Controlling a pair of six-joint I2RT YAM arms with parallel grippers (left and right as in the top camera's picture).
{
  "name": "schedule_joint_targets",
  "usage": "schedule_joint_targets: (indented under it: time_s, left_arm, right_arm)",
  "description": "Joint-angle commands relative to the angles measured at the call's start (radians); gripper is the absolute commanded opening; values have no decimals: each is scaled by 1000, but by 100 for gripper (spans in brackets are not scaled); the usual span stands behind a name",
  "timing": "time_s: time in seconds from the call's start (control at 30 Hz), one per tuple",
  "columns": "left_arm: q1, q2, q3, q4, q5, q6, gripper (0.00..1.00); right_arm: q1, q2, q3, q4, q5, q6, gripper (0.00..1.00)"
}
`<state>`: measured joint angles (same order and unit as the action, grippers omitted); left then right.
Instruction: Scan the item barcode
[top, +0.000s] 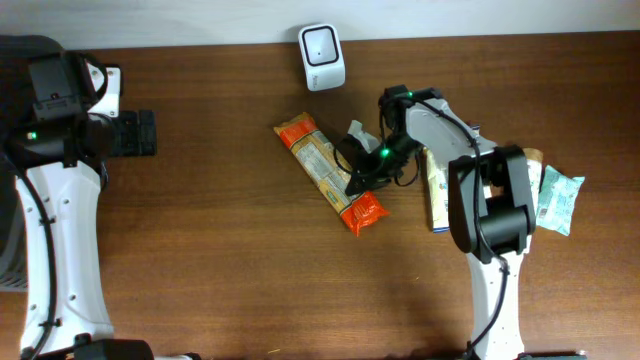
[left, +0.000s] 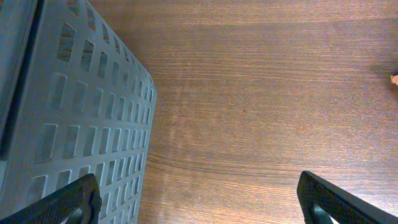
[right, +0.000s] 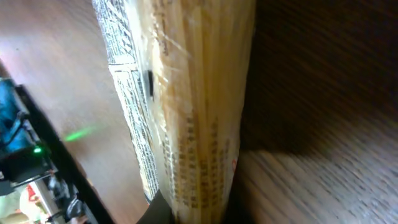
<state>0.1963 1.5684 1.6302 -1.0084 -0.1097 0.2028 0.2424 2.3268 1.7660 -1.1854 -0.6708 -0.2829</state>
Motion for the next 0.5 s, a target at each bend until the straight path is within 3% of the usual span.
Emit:
schedule_joint_targets:
  time_s: [0.0, 0.27, 0.47]
  left_arm:
    - [4, -11, 13, 1, -3, 12, 99]
    - [4, -11, 13, 1, -3, 13, 99]
    - [4, -11, 13, 1, -3, 12, 99]
  right_arm:
    - [30, -127, 65, -28, 286, 116, 4]
    - [181, -407, 88, -46, 717, 173, 4]
    - [331, -443, 88, -48, 995, 192, 4]
